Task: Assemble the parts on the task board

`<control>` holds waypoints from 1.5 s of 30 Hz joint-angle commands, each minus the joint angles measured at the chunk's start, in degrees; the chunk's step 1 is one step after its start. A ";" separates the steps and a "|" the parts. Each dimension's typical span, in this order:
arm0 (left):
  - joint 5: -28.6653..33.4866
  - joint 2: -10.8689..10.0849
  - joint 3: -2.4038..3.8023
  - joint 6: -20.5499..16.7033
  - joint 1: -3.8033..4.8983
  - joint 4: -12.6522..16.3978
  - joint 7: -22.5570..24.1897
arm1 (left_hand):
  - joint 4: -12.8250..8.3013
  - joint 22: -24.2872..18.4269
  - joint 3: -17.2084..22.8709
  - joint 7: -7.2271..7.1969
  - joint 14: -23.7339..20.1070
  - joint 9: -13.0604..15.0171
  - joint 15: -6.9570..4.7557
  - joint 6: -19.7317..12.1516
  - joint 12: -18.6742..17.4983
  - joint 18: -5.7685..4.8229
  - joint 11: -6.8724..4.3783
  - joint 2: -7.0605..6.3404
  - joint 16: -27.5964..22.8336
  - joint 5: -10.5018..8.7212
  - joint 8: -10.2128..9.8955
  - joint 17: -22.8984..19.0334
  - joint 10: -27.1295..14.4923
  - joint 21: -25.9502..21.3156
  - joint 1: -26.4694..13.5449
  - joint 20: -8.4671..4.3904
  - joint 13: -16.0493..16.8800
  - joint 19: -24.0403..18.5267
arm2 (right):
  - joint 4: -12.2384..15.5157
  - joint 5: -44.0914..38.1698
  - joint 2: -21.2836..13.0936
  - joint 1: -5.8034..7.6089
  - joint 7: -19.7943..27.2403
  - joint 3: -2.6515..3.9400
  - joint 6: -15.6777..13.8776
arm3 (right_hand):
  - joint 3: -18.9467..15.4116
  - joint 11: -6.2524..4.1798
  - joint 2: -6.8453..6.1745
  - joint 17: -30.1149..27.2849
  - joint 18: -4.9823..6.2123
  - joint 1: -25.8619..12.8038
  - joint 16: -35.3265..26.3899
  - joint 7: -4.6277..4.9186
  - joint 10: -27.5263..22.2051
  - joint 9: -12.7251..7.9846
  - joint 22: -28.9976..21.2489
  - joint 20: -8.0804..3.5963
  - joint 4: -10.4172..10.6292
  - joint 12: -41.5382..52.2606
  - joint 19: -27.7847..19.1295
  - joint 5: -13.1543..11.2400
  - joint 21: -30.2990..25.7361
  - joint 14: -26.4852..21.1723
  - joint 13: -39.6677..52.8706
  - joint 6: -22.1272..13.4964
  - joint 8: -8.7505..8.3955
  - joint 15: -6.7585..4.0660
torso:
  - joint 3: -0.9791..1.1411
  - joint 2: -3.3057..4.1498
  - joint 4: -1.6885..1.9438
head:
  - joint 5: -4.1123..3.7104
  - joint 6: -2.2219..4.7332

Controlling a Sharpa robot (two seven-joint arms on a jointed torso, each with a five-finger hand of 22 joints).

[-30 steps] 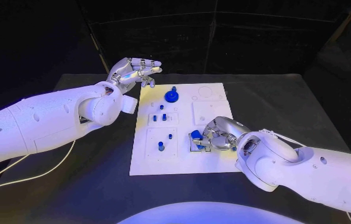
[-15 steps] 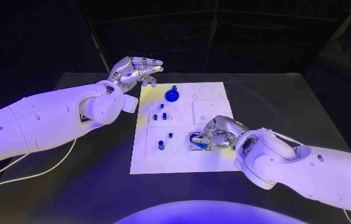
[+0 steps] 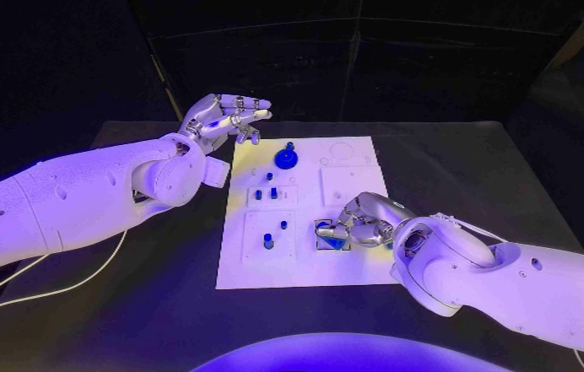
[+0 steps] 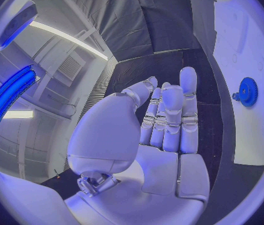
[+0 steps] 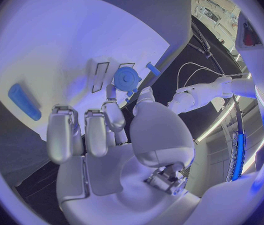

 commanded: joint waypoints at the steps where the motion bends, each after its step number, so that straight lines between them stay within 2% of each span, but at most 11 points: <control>1: 0.14 0.00 0.04 0.69 0.07 0.01 0.48 | -0.03 -0.09 -0.43 0.03 0.22 -0.03 0.27 -0.16 0.38 0.77 0.08 0.27 0.26 -0.26 0.16 -0.04 -0.25 -0.20 0.00 0.17 0.01 0.18 | 1.01 -1.63 -0.68 0.06 0.07 0.02 0.32 | 0.03 0.11 0.20 2.22 -0.54 -0.94 -0.34 0.24 0.34 0.12 1.14 -0.40 0.06 -0.01 0.66 0.18 0.06 3.58 0.16 0.24 -0.18 -0.23 | -0.01 0.01 -0.07 | 0.12 0.03; 5: 0.14 0.02 0.04 0.72 0.07 -0.04 0.47 | -0.03 -0.09 -0.43 0.03 0.22 -0.03 0.27 -0.16 0.38 0.77 0.08 0.27 0.26 -0.26 0.16 -0.04 -0.25 -0.20 0.00 0.17 0.01 0.18 | 1.94 -2.20 -1.56 0.06 -0.01 0.02 0.87 | 0.16 0.06 0.50 2.23 -0.55 -1.54 -0.34 0.18 0.48 0.22 1.23 -0.43 0.01 0.11 0.70 0.79 0.11 3.58 0.35 0.39 -0.14 -0.27 | -0.02 -0.03 -0.15 | 0.08 0.08; 14: 0.14 0.13 0.03 0.73 0.07 -0.18 0.43 | -0.03 -0.09 -0.43 0.03 0.22 -0.03 0.27 -0.16 0.38 0.77 0.08 0.27 0.26 -0.26 0.16 -0.04 -0.25 -0.20 0.00 0.17 0.01 0.18 | 2.36 -2.58 -2.30 0.06 0.09 0.02 2.46 | 0.76 -0.01 0.73 2.23 -0.58 -0.05 -0.36 0.10 0.74 0.43 1.39 -0.50 -0.25 0.18 0.76 3.11 0.18 3.58 0.70 0.54 -0.25 -0.34 | -0.03 0.01 0.11 | -0.10 0.17; 18: 0.14 0.13 0.03 0.71 0.06 -0.20 0.42 | -0.03 -0.09 -0.43 0.03 0.22 -0.03 0.27 -0.16 0.38 0.77 0.08 0.27 0.26 -0.26 0.16 -0.04 -0.25 -0.20 0.00 0.17 0.01 0.18 | 2.12 -2.67 -2.24 0.07 0.05 0.02 3.13 | 1.26 -0.05 1.05 2.25 -0.59 3.04 -0.36 0.07 0.85 0.61 1.41 -0.54 -0.74 0.11 0.77 5.25 0.17 3.59 0.92 0.63 -0.39 -0.37 | -0.03 0.06 0.09 | -0.05 0.18; 23: 0.14 0.13 0.03 0.71 0.06 -0.19 0.40 | -0.02 -0.10 -0.45 0.04 0.21 -0.04 0.28 -0.19 0.39 0.77 0.09 0.30 0.25 -0.25 0.15 -0.08 -0.29 -0.22 0.02 0.17 0.01 0.19 | 1.61 -3.20 -1.82 0.07 -0.28 0.02 3.60 | 2.68 -0.16 1.71 2.28 -0.58 9.54 -0.36 0.00 1.00 0.85 1.43 -0.61 -3.48 0.07 0.76 7.47 0.15 3.60 1.20 0.86 -0.46 -0.46 | -0.03 0.10 0.04 | 0.02 0.18; 34: 0.14 0.07 0.02 0.72 0.06 -0.10 0.37 | -0.02 -0.12 -0.46 0.05 0.20 -0.04 0.28 -0.21 0.39 0.77 0.10 0.32 0.24 -0.24 0.14 -0.11 -0.32 -0.24 0.04 0.17 0.00 0.19 | -0.15 -3.89 -0.22 0.07 -0.95 0.02 4.22 | 3.06 -0.28 2.58 2.27 -0.61 11.97 -0.39 -0.15 1.48 1.09 1.56 -0.68 -4.50 0.56 0.82 7.69 0.20 3.60 1.86 1.47 -0.29 -0.53 | -0.03 0.06 0.02 | 0.06 -0.01; 40: 0.14 -0.02 0.02 0.73 0.07 -0.06 0.33 | -0.02 -0.12 -0.46 0.05 0.20 -0.04 0.28 -0.21 0.39 0.77 0.10 0.32 0.24 -0.24 0.14 -0.11 -0.32 -0.24 0.04 0.17 0.00 0.19 | -0.40 -3.92 -0.14 0.07 -0.58 0.02 4.75 | 2.61 -0.40 1.73 2.27 -0.58 13.48 -0.40 -0.27 1.62 1.26 1.43 -0.77 -5.56 0.64 0.76 9.31 0.11 3.59 2.10 1.72 -0.19 -0.64 | -0.03 0.05 -0.02 | 0.10 -0.06; 45: 0.14 -0.10 0.02 0.74 0.07 0.00 0.29 | -0.02 -0.12 -0.46 0.05 0.20 -0.04 0.28 -0.21 0.39 0.77 0.10 0.32 0.24 -0.24 0.14 -0.11 -0.32 -0.24 0.04 0.17 0.00 0.19 | -0.13 -3.93 -0.55 0.07 0.09 0.02 4.50 | 2.29 -0.39 1.03 2.26 -0.56 14.68 -0.42 -0.23 1.52 1.32 1.35 -0.79 -6.44 0.47 0.71 9.50 0.03 3.59 2.08 1.57 -0.28 -0.65 | -0.03 0.04 -0.06 | 0.01 -0.04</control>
